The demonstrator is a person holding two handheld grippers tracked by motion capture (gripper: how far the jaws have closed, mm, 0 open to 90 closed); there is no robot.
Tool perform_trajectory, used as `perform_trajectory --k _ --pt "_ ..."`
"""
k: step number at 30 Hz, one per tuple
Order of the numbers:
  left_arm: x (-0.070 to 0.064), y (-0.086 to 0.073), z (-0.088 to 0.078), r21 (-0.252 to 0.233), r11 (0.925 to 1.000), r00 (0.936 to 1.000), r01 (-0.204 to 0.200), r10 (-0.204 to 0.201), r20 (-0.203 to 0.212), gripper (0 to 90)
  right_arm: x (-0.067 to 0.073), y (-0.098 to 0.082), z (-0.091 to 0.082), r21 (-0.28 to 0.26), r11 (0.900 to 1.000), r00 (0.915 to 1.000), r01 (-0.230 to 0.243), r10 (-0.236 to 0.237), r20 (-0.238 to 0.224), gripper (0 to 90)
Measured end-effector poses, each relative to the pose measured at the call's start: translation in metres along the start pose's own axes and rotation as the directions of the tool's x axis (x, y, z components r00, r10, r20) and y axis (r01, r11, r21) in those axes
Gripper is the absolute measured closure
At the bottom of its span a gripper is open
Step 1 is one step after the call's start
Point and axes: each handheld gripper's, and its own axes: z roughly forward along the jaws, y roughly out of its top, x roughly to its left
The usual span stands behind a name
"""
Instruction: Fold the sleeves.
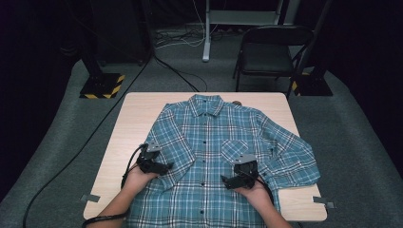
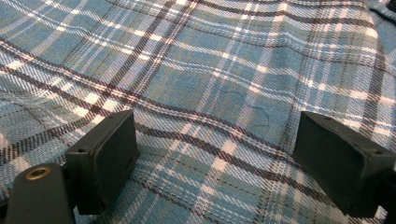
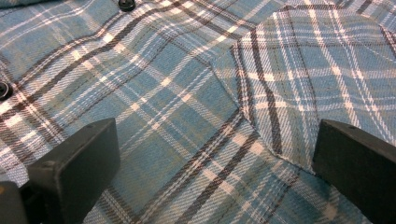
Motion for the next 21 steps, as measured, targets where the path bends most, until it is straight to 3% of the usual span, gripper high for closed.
perform_trajectory --k 9,12,15,18,21 --pt "0.000 -0.001 -0.001 0.000 1.0000 1.0000 -0.004 0.004 0.004 12.6 0.000 0.000 0.000 0.003 1.000 1.0000 -0.009 0.009 -0.003 0.2" --pt "0.000 -0.002 -0.001 -0.001 1.0000 1.0000 -0.003 0.003 0.004 12.6 -0.001 0.003 -0.003 0.014 1.000 0.9998 -0.015 0.015 -0.013 6.7" --pt "0.002 -0.002 -0.002 -0.005 1.0000 0.9999 0.004 -0.004 0.010 12.8 -0.003 0.008 -0.011 0.016 1.000 0.9992 -0.006 0.007 -0.039 14.2" --pt "0.005 -0.003 -0.003 -0.005 0.9999 0.9999 0.012 -0.012 0.005 13.2 -0.007 0.015 -0.025 -0.024 0.999 0.9997 0.023 -0.024 -0.009 14.7" --pt "0.007 -0.004 -0.004 -0.006 0.9999 0.9999 0.014 -0.014 0.004 13.2 -0.019 0.014 -0.034 -0.042 0.999 1.0000 -0.001 0.002 0.008 15.0"
